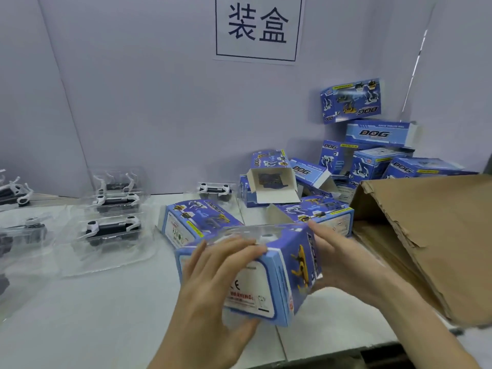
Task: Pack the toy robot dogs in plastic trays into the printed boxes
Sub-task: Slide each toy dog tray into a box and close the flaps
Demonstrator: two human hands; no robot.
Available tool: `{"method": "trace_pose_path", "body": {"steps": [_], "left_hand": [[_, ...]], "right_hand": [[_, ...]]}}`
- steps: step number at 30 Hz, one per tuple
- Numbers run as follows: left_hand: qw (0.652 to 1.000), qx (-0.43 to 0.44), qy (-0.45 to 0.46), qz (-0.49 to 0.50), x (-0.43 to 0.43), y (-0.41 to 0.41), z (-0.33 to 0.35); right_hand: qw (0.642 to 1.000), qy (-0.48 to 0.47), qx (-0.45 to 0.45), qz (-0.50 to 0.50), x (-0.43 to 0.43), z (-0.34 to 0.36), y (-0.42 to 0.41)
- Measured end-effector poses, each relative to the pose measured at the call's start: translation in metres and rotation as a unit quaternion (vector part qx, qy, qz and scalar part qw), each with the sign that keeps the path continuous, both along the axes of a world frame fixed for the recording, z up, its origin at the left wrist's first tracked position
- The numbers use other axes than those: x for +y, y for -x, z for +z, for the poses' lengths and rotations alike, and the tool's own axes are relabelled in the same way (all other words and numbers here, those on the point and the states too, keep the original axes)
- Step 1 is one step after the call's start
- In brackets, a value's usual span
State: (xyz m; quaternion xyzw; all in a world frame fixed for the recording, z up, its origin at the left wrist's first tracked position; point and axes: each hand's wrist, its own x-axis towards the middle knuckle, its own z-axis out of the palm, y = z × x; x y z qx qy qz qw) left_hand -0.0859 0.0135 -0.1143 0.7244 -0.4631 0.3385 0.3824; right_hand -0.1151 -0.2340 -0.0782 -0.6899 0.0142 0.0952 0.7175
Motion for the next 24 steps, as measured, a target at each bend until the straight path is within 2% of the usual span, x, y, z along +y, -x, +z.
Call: {"method": "trace_pose_path", "body": {"steps": [3, 5, 7, 10, 14, 16, 19, 22, 24], "left_hand": [[1.0, -0.024, -0.016, -0.011, -0.006, -0.005, -0.015], [0.998, -0.052, -0.028, -0.001, -0.006, -0.01, -0.026], [0.999, -0.046, -0.003, 0.011, -0.005, -0.013, -0.036], [0.994, 0.02, 0.103, 0.027, -0.001, -0.017, -0.045], [0.974, 0.162, 0.153, 0.034, 0.004, -0.024, -0.052], [0.962, 0.227, 0.149, 0.02, 0.002, -0.025, -0.056], [0.95, 0.281, 0.138, 0.009, -0.001, -0.023, -0.055], [0.942, 0.317, 0.11, 0.009, -0.001, -0.022, -0.055], [0.941, 0.332, 0.072, 0.007, -0.001, -0.022, -0.055]], "right_hand": [[0.998, 0.032, 0.042, 0.016, -0.002, -0.007, -0.003], [0.999, 0.033, 0.042, -0.007, -0.007, -0.008, -0.002], [0.998, 0.017, 0.037, -0.038, -0.011, -0.006, 0.0], [0.995, -0.027, 0.004, -0.097, -0.019, 0.005, 0.005], [0.962, -0.143, -0.069, -0.221, -0.047, 0.032, 0.008], [0.923, -0.214, -0.111, -0.3, -0.06, 0.045, 0.008], [0.809, -0.287, -0.217, -0.465, -0.076, 0.046, 0.0], [0.709, -0.199, -0.26, -0.624, -0.082, 0.021, -0.012], [0.687, -0.109, -0.229, -0.681, -0.08, -0.008, -0.015]]}}
